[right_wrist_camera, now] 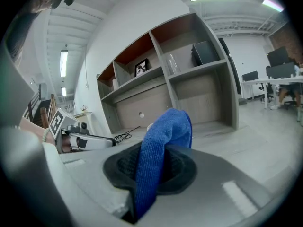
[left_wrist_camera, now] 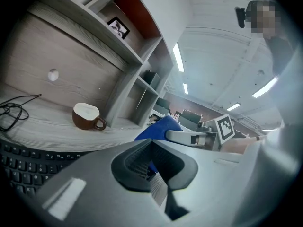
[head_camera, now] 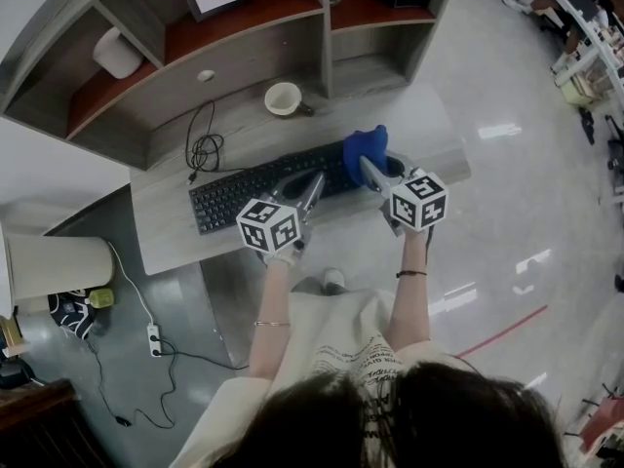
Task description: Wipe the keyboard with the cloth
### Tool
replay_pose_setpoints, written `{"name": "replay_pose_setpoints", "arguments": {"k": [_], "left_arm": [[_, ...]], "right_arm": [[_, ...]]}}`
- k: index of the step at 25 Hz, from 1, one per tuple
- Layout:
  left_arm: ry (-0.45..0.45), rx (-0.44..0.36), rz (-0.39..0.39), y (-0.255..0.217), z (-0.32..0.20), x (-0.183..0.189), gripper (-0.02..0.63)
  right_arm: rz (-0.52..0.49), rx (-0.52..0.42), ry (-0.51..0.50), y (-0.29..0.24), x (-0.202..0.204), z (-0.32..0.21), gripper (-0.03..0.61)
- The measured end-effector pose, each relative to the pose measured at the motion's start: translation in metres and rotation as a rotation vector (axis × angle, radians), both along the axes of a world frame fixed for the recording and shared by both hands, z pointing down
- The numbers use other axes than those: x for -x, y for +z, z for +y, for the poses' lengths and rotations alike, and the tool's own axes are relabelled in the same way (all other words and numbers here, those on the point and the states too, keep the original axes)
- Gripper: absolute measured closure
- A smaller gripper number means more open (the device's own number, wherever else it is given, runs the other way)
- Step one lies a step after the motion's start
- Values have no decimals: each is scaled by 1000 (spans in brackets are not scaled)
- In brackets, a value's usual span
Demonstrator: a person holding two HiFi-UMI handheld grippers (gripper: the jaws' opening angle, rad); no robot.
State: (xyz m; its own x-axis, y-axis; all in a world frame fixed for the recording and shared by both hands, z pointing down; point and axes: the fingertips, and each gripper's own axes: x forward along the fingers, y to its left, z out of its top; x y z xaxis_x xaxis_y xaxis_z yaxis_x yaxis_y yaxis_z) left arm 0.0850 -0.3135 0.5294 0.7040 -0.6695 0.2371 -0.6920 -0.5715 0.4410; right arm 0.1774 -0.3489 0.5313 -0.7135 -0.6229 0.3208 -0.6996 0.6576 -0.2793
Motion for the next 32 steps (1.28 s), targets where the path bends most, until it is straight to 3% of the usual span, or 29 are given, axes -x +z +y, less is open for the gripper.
{"name": "replay_pose_setpoints", "arguments": {"k": [15,32], "left_arm": [[-20,37,-27,8,1,9,617],[-25,53,8,14,7,32,617]], "right_arm": [[-25,41,-40,12,22,-1,526],[-13,63,-19,19,41,2,526]]}}
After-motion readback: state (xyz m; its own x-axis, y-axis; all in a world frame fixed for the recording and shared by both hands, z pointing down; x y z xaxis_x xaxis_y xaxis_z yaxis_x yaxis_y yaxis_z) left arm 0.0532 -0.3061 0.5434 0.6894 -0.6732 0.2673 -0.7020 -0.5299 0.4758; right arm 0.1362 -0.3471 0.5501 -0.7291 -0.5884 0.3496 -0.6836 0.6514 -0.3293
